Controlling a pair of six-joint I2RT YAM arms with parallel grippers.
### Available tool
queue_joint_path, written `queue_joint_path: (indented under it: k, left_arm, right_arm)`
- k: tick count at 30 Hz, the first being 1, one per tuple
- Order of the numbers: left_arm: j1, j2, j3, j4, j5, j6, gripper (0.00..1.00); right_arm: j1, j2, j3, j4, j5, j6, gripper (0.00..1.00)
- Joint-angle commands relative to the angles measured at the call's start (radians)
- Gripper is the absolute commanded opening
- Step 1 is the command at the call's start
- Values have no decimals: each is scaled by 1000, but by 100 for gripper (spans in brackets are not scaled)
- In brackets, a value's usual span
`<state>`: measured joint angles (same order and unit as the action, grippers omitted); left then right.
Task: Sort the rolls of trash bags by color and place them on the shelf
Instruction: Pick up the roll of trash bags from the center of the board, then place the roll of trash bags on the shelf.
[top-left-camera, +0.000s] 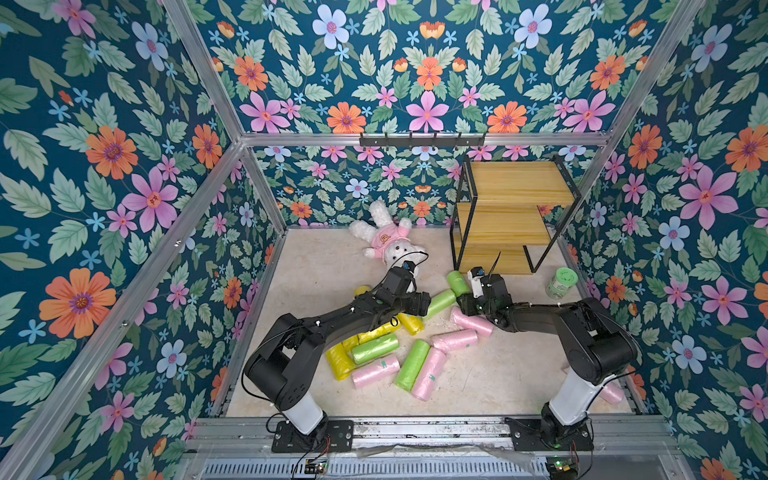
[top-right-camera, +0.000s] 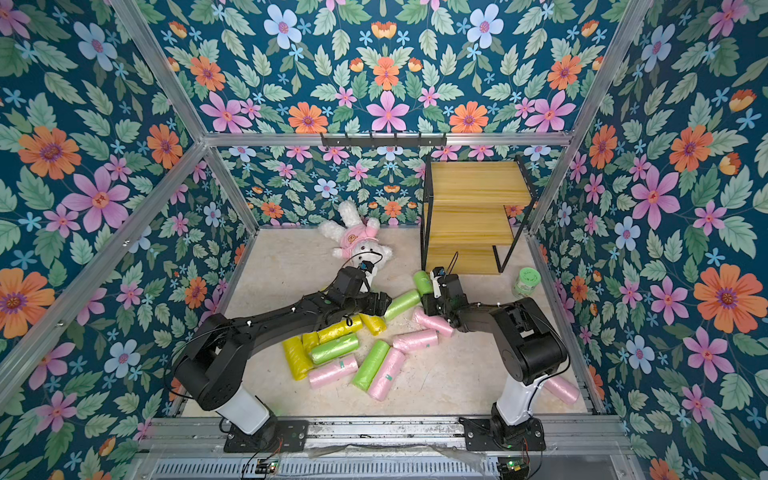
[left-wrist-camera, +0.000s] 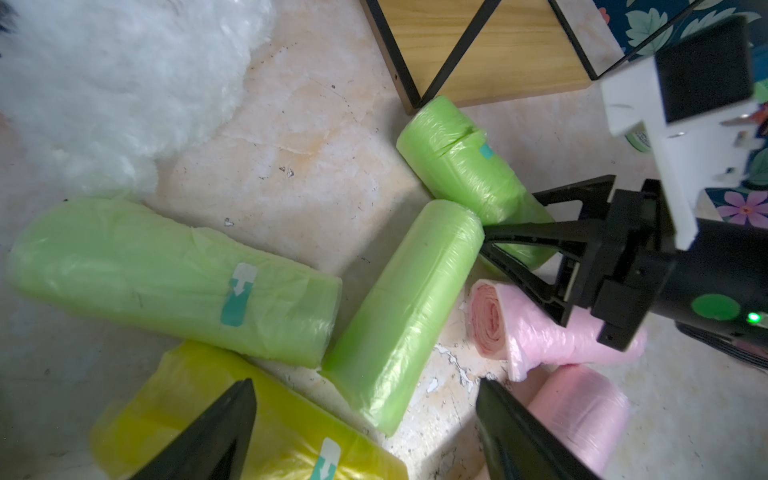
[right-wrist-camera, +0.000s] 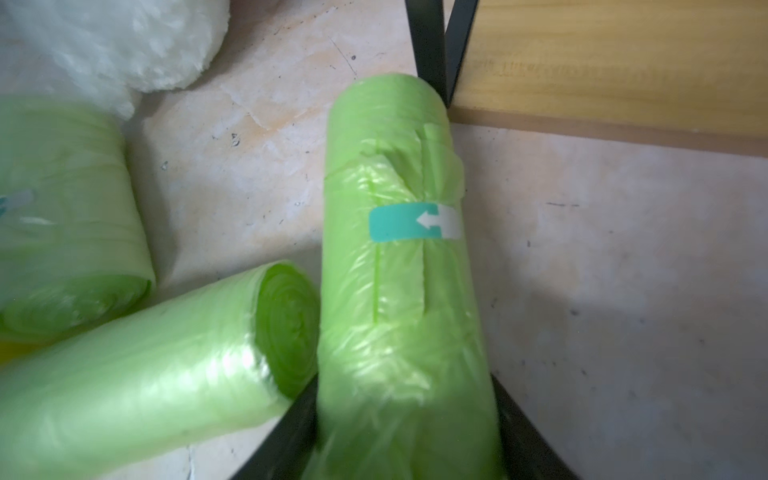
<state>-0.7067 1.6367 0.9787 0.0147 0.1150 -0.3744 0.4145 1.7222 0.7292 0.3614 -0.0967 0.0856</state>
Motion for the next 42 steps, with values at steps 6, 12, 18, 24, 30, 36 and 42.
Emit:
queue_joint_path:
  k: [6,12,18,24,30,36,42]
  left_arm:
    - [5,-50,-23,49,-74,-2,88]
    - [14,-124,-41,54,-145,0,89]
    - [39,-246,-54,39,-255,14,89]
    - [38,-358,-23,40,-285,37,88]
    - [33,-374,58,63,-202,50,87]
    - [30,-353,107,70,-173,45,87]
    - [28,-347,115,73,-156,41,87]
  right_arm:
    - [1,-204,-80,97,-65,-44,41]
    - [5,-347,-93,78,-157,-39,37]
    - [55,-497,2,-65,-204,-9,36]
    - [57,-597,262,-309,-63,61,37]
    - [-33,-491,601,-514,25,117,37]
    - [-158,-322,845,-570,-49,222,38]
    - [-184,-124,1105,-700,-90,281,39]
